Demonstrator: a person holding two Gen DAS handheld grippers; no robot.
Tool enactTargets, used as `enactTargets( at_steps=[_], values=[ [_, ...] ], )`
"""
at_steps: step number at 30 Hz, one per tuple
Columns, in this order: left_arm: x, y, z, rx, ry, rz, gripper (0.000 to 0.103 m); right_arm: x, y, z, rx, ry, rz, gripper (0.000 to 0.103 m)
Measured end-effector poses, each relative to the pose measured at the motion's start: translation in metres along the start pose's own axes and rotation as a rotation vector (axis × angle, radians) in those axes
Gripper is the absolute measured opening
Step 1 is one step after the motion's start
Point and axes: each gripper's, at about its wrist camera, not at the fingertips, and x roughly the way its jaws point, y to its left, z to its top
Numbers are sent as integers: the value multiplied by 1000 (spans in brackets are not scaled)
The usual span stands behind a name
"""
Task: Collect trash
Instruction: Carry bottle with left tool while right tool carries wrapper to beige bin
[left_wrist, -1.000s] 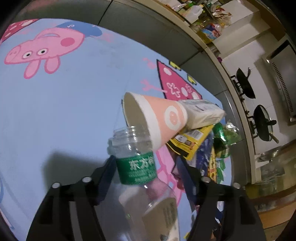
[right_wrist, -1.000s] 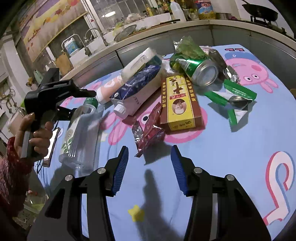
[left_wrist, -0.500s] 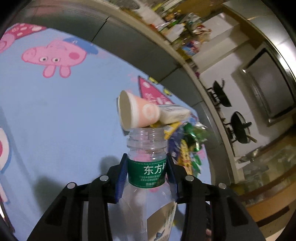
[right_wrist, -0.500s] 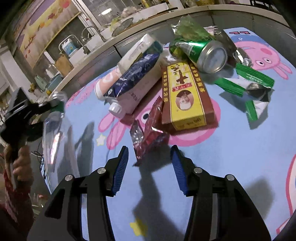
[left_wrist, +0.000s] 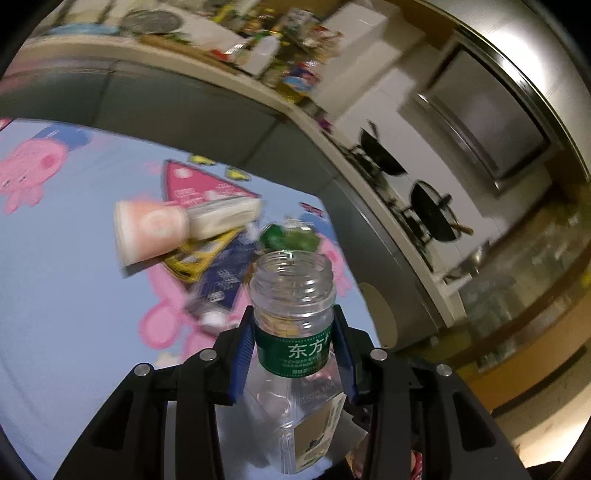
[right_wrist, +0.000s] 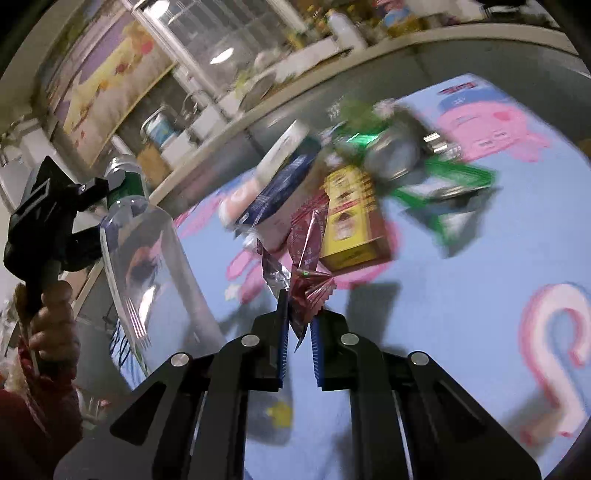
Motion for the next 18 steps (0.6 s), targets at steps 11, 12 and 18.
enactTargets(
  at_steps=[11, 12, 18],
  values=[
    [137, -142, 47, 213, 95, -121, 40, -96, -124, 23, 178, -256, -243, 10],
    [150, -154, 49, 230, 100, -125, 40, -106, -138, 26, 193, -280, -276, 10],
    [262, -234, 60, 323, 132, -175, 40, -148, -214, 35, 271, -347, -475, 11]
  ],
)
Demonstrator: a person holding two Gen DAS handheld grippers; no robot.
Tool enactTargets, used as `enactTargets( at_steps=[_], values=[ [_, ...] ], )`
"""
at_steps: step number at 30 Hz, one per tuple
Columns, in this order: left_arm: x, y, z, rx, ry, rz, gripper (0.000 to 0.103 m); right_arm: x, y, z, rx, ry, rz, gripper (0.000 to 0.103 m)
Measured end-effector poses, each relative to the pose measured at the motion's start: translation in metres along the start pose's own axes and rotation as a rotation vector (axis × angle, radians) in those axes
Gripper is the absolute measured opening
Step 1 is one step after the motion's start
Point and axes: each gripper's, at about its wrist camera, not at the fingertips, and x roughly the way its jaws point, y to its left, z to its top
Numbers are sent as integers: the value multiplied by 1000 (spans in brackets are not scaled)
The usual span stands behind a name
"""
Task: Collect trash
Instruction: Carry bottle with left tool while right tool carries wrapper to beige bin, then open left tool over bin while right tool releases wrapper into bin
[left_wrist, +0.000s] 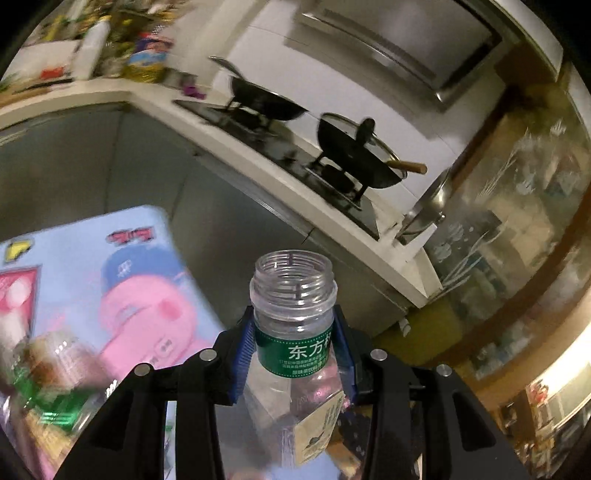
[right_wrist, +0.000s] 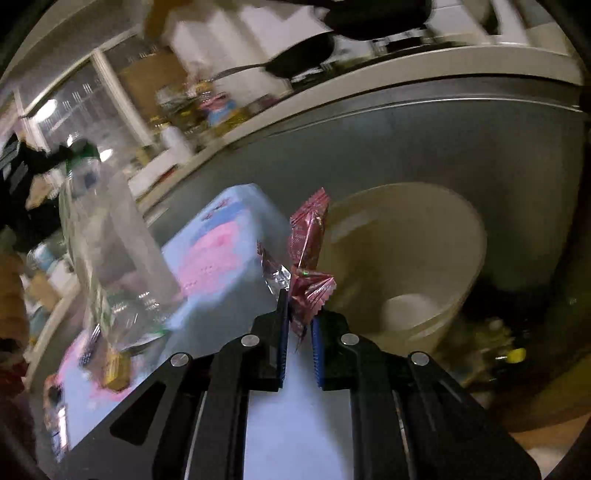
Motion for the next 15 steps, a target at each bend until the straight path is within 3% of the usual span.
enactTargets(
  at_steps=[5, 12, 15],
  values=[
    [71, -29, 6, 74, -2, 24, 40, 13, -34, 8, 8, 12, -71, 12],
    [129, -38, -30, 183, 68, 123, 41, 29, -42, 6, 32, 78, -47, 18],
    [139, -32, -47, 187, 111, 176, 44, 34, -41, 9, 30, 103, -59, 34]
  ],
)
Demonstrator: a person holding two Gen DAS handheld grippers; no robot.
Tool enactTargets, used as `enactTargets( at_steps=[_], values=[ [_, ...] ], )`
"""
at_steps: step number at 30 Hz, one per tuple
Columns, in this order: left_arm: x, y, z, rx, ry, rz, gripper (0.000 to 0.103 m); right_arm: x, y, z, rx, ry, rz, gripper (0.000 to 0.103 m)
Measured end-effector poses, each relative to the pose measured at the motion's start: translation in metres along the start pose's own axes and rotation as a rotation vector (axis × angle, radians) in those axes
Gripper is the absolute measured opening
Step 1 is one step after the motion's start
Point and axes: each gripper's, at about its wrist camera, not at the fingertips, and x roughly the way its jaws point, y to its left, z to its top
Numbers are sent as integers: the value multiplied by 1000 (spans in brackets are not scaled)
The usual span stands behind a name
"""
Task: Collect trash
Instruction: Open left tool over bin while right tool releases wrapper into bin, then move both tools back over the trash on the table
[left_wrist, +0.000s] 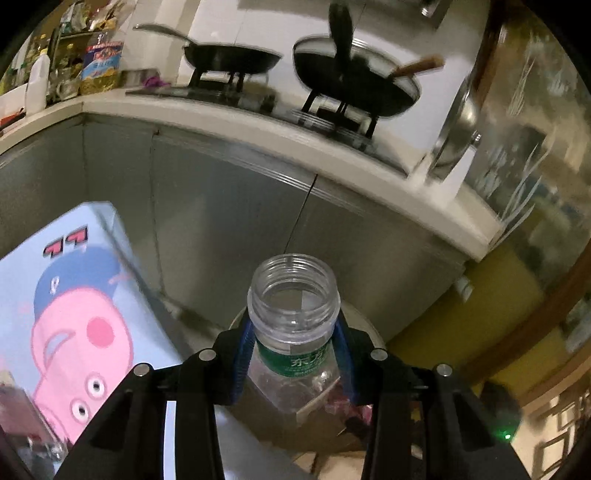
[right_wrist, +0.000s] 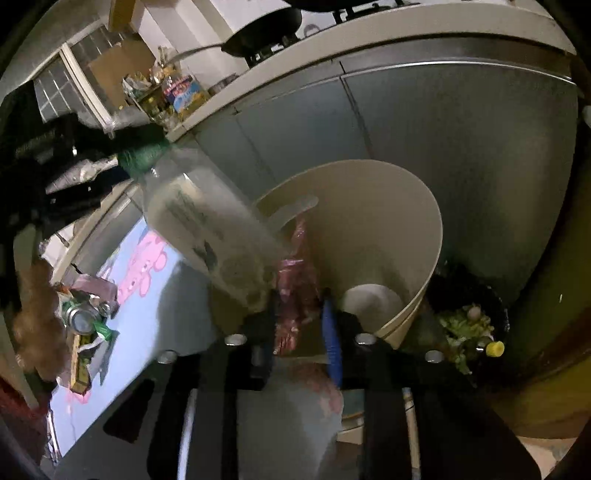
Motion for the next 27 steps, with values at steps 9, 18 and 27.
enactTargets(
  at_steps=[9, 18, 27],
  values=[
    [-36, 4, -23, -42, -40, 23, 73, -26, 19, -11, -20, -104, -41, 43],
    [-129, 3, -69, 43, -159, 62, 77, -55, 56, -44, -10, -131, 3, 43],
    [-199, 58, -141, 92, -190, 248, 79, -53, 136, -75, -124, -63, 93, 43]
  ],
)
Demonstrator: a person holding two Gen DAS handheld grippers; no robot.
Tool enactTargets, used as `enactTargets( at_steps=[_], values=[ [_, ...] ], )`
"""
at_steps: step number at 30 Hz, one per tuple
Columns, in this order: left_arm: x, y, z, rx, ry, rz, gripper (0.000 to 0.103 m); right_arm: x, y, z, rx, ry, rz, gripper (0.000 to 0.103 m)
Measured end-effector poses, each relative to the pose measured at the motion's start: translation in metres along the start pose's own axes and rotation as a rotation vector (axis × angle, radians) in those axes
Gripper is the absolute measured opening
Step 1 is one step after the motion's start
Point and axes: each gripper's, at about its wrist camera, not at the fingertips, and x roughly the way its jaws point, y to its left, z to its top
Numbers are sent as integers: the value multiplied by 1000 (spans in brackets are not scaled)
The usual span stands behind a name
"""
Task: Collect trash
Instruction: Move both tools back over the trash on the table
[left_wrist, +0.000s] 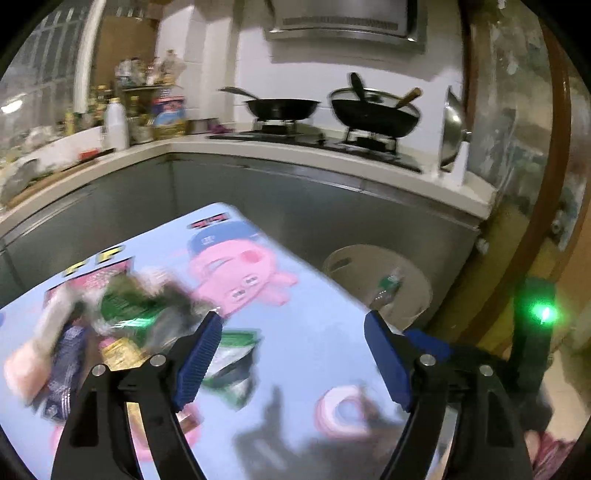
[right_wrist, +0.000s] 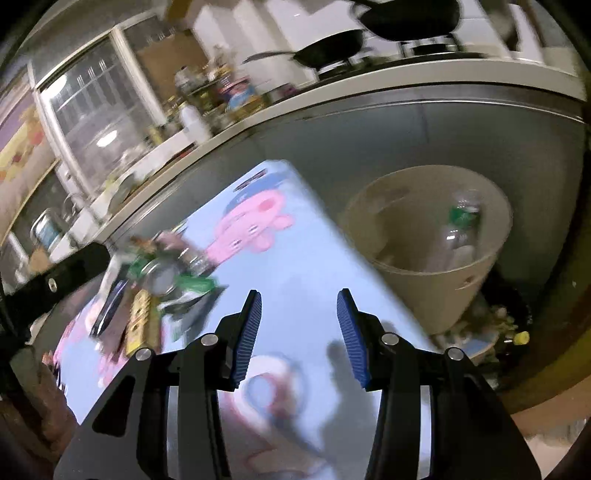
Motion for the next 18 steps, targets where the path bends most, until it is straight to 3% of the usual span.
enactTargets(
  at_steps=[6, 11, 18],
  values=[
    [-39, 63, -45, -46, -12, 151, 86, 16, 58, -18, -106, 81, 70, 43],
    [-64, 122, -79, -168, 10, 237, 86, 31, 101, -24, -171, 149, 134, 43],
    [-90, 196, -114, -355, 18, 322, 86, 49, 152, -15, -243, 177, 200, 43]
  ],
)
